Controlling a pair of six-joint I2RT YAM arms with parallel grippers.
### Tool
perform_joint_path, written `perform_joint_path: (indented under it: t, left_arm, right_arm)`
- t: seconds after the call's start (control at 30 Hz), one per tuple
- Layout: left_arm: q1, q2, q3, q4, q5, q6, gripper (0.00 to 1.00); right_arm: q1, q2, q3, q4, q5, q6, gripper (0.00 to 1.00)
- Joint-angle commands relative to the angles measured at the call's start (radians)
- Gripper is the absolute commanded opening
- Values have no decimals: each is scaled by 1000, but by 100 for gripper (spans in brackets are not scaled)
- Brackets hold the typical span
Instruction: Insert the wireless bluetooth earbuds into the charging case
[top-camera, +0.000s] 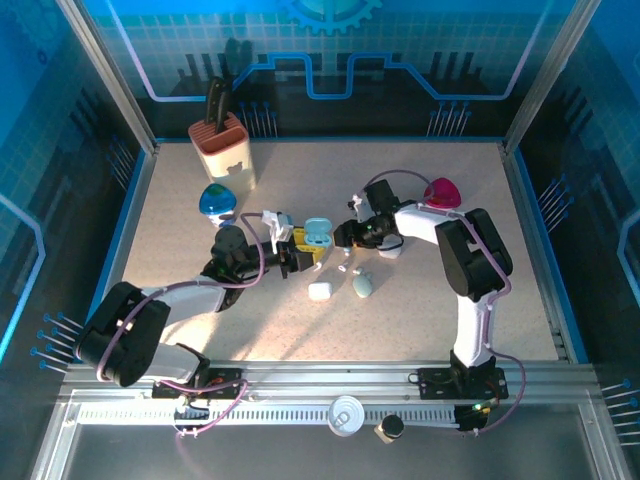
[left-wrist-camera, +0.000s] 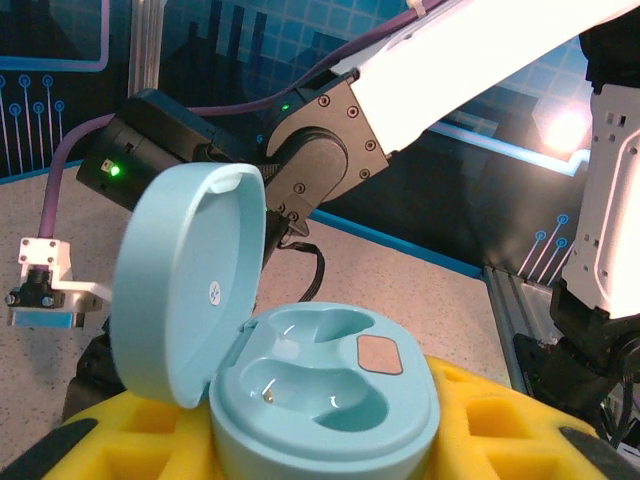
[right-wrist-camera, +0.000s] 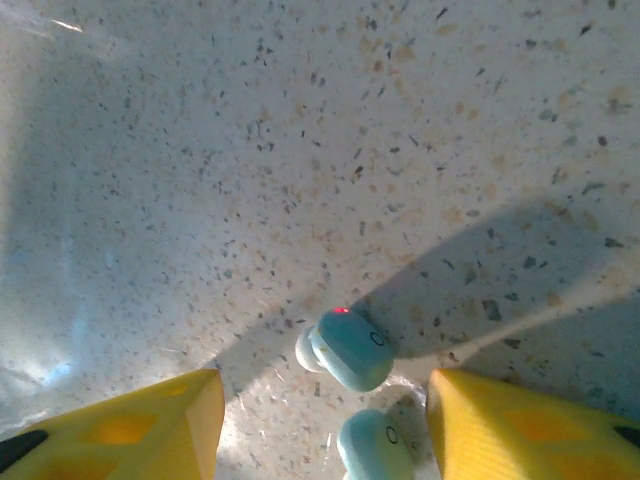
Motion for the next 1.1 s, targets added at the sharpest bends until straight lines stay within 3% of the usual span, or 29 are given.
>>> perform_joint_path:
  t: [0.0,0.3,0.7,1.07]
  left_arm:
    - [7,-27,25,-11,17,32,29]
    - [7,-5,29,21,22,19,29]
    - [8,-17,12,15,18,25,29]
    - [7,-1,15,31,20,19,29]
  right_arm:
    - [11,15,-13,-21,-44,-7,56]
    - [7,-46,-89,26,-83,16,46]
    - [4,-29,-96,60,-112,42,27]
    - [14,1,-81,18,-111,-7,29]
